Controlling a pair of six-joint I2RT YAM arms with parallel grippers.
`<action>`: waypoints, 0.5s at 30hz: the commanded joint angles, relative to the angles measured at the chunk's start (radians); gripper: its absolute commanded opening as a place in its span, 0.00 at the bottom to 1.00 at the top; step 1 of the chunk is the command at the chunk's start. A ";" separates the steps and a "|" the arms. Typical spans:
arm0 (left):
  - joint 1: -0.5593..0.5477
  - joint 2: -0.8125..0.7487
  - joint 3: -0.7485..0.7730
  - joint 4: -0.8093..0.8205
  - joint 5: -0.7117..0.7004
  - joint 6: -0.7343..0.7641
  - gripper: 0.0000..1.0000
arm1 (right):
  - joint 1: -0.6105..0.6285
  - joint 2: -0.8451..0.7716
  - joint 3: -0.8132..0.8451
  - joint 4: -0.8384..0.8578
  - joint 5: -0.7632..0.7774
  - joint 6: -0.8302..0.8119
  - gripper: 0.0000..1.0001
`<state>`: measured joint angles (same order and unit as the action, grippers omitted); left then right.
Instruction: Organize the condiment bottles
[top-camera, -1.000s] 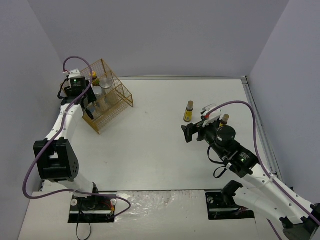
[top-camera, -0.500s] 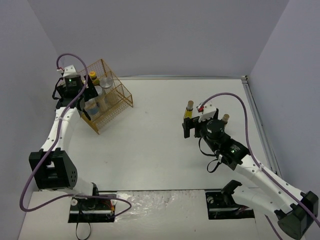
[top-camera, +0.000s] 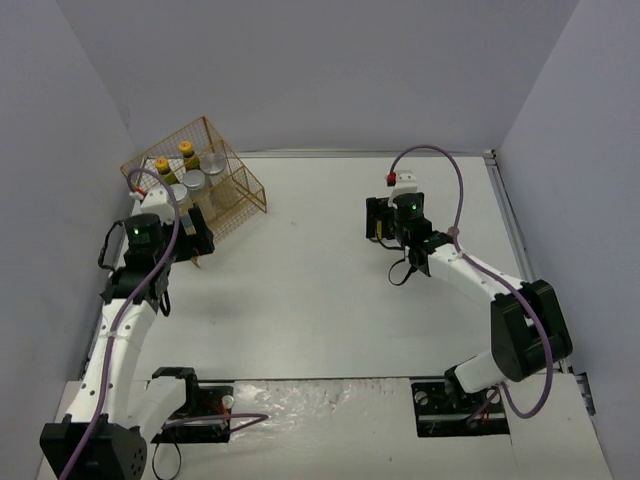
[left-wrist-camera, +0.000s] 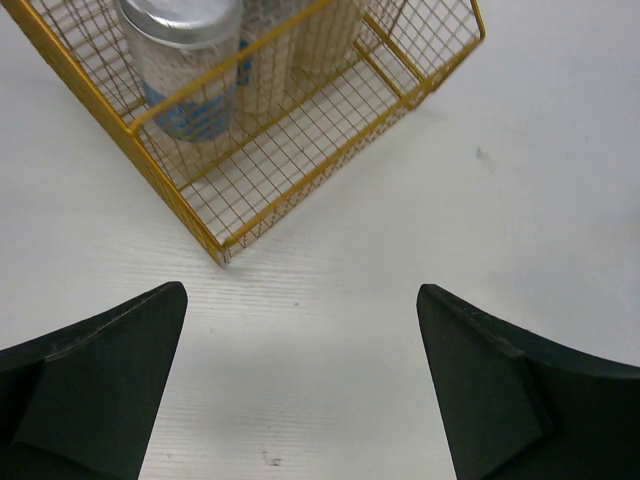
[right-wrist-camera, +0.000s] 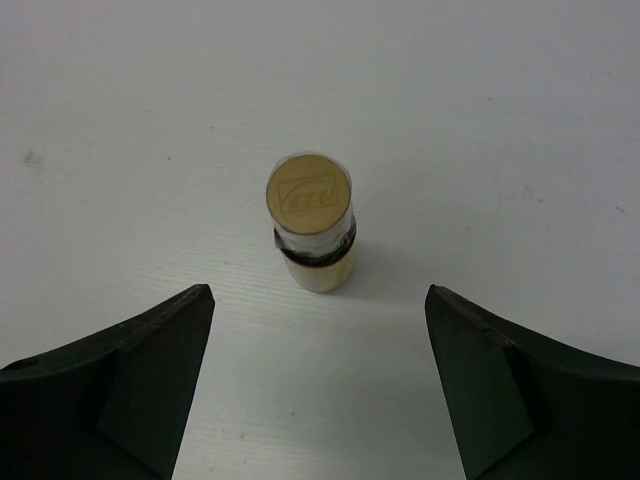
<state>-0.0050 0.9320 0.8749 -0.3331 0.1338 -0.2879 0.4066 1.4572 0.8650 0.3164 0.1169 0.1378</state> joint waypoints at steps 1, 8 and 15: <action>-0.072 -0.074 -0.050 0.079 0.040 0.082 0.97 | -0.034 0.086 0.060 0.215 -0.081 -0.029 0.79; -0.115 -0.098 -0.050 0.078 -0.044 0.105 0.97 | -0.043 0.198 0.089 0.277 -0.120 -0.093 0.60; -0.114 -0.092 -0.050 0.072 -0.038 0.091 0.97 | -0.034 0.270 0.072 0.349 -0.242 -0.104 0.34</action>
<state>-0.1184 0.8415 0.7776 -0.3237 0.1043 -0.2083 0.3664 1.7073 0.9077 0.5367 -0.0280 0.0511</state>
